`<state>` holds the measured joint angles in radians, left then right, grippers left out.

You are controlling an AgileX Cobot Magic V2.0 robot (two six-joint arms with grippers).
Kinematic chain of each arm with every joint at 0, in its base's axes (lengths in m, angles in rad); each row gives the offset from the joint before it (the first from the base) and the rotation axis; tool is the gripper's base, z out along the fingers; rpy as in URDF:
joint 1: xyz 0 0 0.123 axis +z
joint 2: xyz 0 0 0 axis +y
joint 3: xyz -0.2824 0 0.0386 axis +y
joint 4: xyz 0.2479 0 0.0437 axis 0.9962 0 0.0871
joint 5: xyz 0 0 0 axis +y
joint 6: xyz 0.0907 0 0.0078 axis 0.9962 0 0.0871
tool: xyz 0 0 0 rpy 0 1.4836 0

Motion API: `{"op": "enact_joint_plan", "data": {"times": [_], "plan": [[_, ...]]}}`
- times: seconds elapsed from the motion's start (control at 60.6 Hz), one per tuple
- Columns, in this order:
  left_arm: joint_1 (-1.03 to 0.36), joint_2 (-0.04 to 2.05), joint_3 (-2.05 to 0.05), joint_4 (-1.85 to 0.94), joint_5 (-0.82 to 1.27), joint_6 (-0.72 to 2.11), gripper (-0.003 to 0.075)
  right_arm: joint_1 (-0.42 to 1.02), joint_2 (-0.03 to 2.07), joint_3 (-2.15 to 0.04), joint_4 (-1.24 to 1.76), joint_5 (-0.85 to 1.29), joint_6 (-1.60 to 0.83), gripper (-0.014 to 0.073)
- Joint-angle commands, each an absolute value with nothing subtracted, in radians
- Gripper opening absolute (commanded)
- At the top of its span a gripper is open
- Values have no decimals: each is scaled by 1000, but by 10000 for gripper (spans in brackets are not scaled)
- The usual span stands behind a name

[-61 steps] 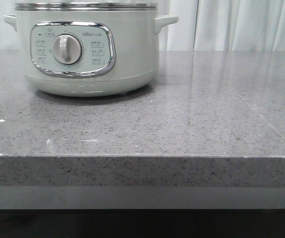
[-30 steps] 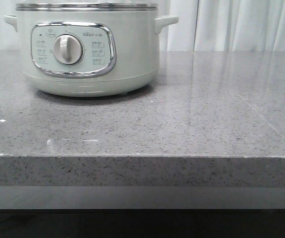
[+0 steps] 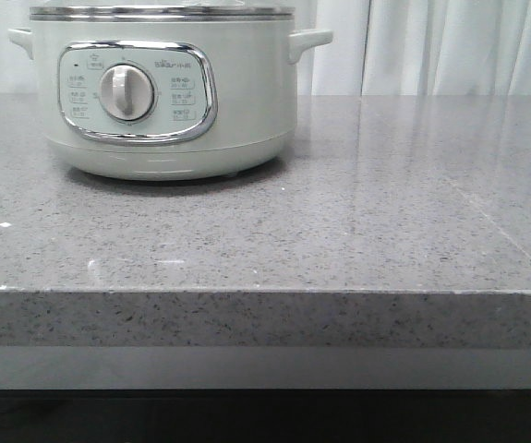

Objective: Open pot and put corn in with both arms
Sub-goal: 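Open the left gripper and lift it off the lid knob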

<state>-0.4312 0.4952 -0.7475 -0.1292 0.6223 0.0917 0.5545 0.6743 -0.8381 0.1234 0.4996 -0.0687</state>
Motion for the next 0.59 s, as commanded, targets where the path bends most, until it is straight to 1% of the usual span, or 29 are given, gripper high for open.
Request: {"op": "enact_joint_plan", "data": {"times": [0.0, 0.066, 0.198, 0.264, 0.297, 0.313, 0.346, 0.577], "plan": [[-439, 489, -766, -146, 541, 82, 355, 552, 671, -863, 130, 418, -78, 503], [-439, 489, -766, -146, 541, 82, 258, 552, 671, -863, 130, 418, -78, 366], [-439, 489, -766, -146, 541, 82, 106, 552, 671, -863, 130, 418, -78, 79], [-439, 489, -766, -146, 541, 82, 37, 552, 671, -863, 130, 418, -78, -22], [-439, 489, -766, -146, 541, 82, 15, 552, 671, -863, 130, 418, -78, -61], [-439, 489, -766, -146, 541, 82, 0, 552, 671, -863, 130, 418, -78, -74], [-439, 489, -766, -146, 541, 82, -22, 552, 671, -863, 130, 418, -78, -64], [-439, 489, -766, -146, 541, 82, -20, 552, 671, -863, 130, 418, -78, -67]]}}
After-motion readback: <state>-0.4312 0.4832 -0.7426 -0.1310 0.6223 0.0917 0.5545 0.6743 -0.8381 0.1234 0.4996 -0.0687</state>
